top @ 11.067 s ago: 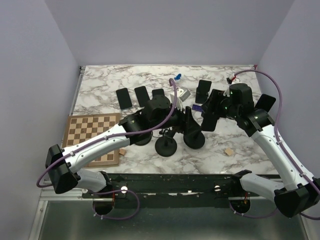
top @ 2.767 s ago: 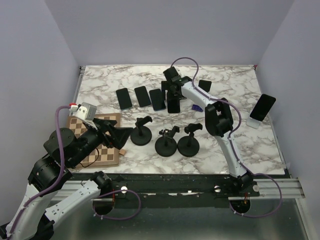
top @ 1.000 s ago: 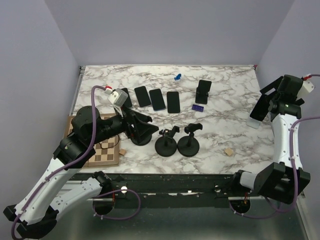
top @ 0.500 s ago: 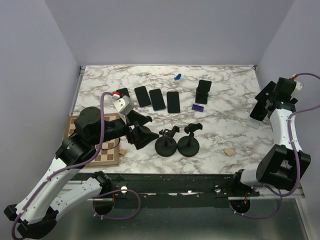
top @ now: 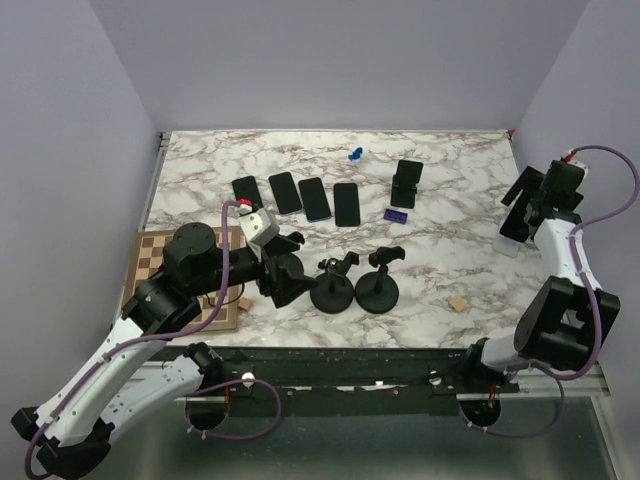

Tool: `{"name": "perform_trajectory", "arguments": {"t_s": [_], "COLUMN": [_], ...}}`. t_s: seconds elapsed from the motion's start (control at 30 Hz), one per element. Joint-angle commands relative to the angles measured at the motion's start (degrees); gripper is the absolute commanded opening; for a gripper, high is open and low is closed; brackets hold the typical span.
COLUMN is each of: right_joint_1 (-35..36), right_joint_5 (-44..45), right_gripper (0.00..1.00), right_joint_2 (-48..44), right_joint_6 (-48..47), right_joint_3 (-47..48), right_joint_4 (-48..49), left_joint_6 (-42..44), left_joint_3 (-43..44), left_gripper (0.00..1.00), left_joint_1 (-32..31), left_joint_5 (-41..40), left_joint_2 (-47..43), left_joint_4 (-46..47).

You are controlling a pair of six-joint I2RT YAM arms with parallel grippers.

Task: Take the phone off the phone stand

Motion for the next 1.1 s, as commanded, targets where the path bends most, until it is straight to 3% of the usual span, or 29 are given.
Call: {"name": "perform_trajectory", "arguments": {"t_s": [0.0,0.4,0.9,1.07], "right_joint_1": [-0.30,-0.45,-2.63,-2.61], "right_joint_5": [-0.96,2.39,-6.10,-5.04], "right_gripper": [1.00,1.00,0.98,0.95], "right_joint_2": [2.19,3.59,8.07,7.54], "right_joint_6": [-2.81,-5.47,-7.15,-7.60], "right_joint_3": [-1.51,-0.13,-0.64,-2.35], "right_joint_4": [3.78,2.64,6.00,8.24], "left_joint_6": [2.01,2.28,2.72,2.89], "left_joint_3": [-0.27,-0.27,-0.46,-0.54], "left_gripper": [0.98,0.98,0.99,0.99], "left_joint_1": [-0.42,-0.91,-1.69,-1.93], "left_joint_5": [-1.56,-1.32,-1.75,-1.87], "left_joint_2": [-1.66,-1.67,-2.32,-2.37], "left_joint_4": [0.44,0.13,0.12,0.10]}}
